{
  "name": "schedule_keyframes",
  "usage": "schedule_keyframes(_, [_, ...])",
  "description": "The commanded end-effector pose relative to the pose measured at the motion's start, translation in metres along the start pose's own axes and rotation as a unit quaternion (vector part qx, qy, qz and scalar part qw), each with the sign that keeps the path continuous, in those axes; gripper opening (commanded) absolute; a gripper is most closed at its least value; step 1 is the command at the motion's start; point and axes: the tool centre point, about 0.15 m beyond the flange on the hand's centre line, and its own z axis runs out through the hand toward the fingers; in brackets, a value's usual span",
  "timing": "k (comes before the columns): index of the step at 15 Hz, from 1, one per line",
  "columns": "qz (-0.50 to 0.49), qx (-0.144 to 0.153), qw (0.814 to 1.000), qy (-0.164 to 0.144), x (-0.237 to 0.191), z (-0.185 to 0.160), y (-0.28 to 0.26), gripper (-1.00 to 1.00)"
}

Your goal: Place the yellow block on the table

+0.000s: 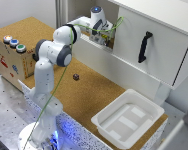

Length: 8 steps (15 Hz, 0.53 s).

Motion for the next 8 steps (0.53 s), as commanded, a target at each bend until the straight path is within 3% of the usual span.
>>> schedule_keyframes(1, [0.030,-0.058,0.998,-0.010,-0.008,-0.030,-0.001,-1.00])
schedule_keyframes(4, [0.059,-0.070,0.996,-0.003,-0.047,-0.057,-0.004,-1.00])
schedule_keyframes(8, [0.098,-0.080,0.992,-0.025,-0.107,-0.074,0.002,-1.00])
